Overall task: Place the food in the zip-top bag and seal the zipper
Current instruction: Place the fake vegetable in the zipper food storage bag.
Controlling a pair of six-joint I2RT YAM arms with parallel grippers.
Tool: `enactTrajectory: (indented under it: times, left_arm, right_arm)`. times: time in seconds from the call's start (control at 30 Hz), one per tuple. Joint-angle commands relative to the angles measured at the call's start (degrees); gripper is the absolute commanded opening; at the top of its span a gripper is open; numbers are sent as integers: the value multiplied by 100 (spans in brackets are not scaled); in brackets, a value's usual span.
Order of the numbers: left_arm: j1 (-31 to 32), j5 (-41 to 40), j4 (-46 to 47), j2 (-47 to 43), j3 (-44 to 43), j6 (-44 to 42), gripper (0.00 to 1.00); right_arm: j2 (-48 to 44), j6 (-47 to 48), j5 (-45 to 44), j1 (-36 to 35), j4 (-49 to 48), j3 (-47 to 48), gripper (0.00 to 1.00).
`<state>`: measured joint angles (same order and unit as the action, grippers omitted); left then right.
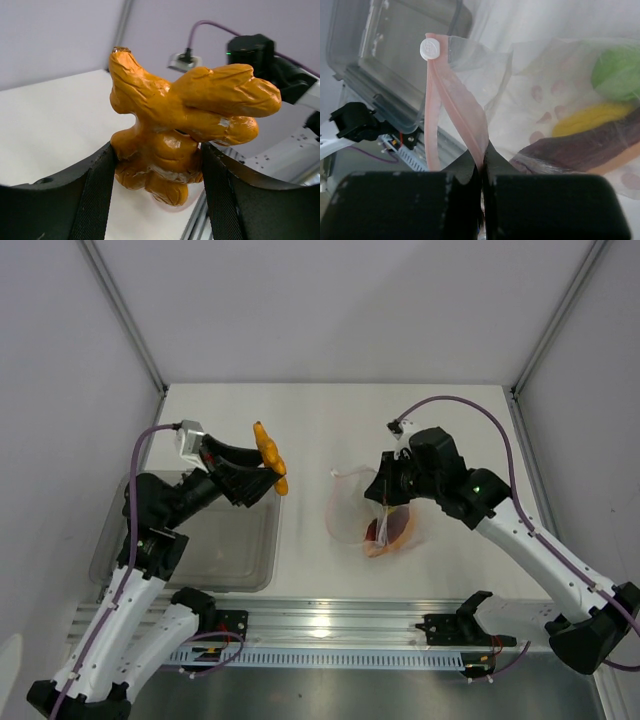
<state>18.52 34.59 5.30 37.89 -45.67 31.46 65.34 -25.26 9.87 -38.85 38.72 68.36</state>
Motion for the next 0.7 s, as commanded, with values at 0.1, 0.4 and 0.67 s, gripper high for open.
enactTrajectory:
  times: [0.1,0.4,0.67]
  left_arm:
    - [661,233,1675,201,58,132,34]
    - [1329,242,2589,517,172,53,35]
    - [1900,-31,2880,834,234,-35,34]
  right_arm:
    - [-39,-559,1104,-35,-286,336,0]
    - [-92,-963,1588,-26,-488,520,0]
    - [-101,-1157,1729,27,-646,530,0]
